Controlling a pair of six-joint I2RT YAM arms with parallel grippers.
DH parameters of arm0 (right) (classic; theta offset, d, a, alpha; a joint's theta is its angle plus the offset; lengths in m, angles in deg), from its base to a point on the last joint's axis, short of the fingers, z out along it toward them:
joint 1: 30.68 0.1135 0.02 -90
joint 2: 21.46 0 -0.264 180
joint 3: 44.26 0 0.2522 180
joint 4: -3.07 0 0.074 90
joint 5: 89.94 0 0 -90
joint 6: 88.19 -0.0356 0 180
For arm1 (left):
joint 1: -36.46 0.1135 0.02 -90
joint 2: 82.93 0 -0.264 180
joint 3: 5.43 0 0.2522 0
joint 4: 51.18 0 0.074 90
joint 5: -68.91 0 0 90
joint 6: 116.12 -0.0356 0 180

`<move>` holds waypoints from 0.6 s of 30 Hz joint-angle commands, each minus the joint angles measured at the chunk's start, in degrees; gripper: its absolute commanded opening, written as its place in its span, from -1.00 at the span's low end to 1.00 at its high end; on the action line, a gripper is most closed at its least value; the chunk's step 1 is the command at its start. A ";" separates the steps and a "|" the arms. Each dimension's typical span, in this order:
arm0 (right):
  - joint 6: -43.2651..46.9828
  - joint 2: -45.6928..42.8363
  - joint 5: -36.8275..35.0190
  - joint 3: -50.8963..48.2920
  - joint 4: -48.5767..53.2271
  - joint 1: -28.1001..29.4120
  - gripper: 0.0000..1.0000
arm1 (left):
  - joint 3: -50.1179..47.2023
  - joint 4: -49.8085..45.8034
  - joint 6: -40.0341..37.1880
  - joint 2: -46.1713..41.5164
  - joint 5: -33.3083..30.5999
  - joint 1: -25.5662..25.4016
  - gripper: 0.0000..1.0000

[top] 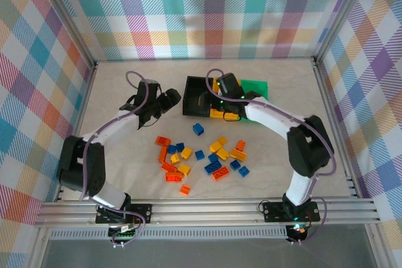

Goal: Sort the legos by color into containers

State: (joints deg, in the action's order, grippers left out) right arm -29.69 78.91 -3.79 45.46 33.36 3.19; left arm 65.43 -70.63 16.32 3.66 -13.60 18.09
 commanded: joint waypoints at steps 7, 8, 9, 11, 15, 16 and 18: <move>2.36 -2.56 -6.31 0.44 12.05 -12.38 0.69 | -9.48 1.66 1.77 -11.70 1.21 -0.98 0.77; 3.44 -1.41 -6.21 1.78 12.47 -12.92 0.66 | -9.87 1.56 1.69 -12.27 1.22 -0.96 0.78; 4.40 0.06 -6.21 3.29 12.87 -13.11 0.64 | -10.23 1.24 1.62 -12.87 1.02 -0.97 0.78; 6.07 2.67 -5.45 6.02 13.50 -13.33 0.60 | -10.55 0.58 1.21 -13.59 0.69 -0.97 0.80; 8.01 7.96 -3.20 10.40 14.32 -13.30 0.51 | -11.02 0.15 0.94 -14.20 1.25 -0.97 0.82; 8.14 9.13 -2.97 11.39 14.92 -13.30 0.49 | -11.13 0.05 0.91 -14.32 1.45 -0.97 0.82; 8.30 11.64 -2.99 13.50 16.32 -13.34 0.41 | -11.40 -0.17 0.92 -14.54 1.48 -0.97 0.83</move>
State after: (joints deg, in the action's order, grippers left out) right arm -23.44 88.09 -8.03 55.54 46.39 -10.40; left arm 54.89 -69.95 17.43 -9.44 -12.97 17.70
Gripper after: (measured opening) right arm 0.716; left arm 0.915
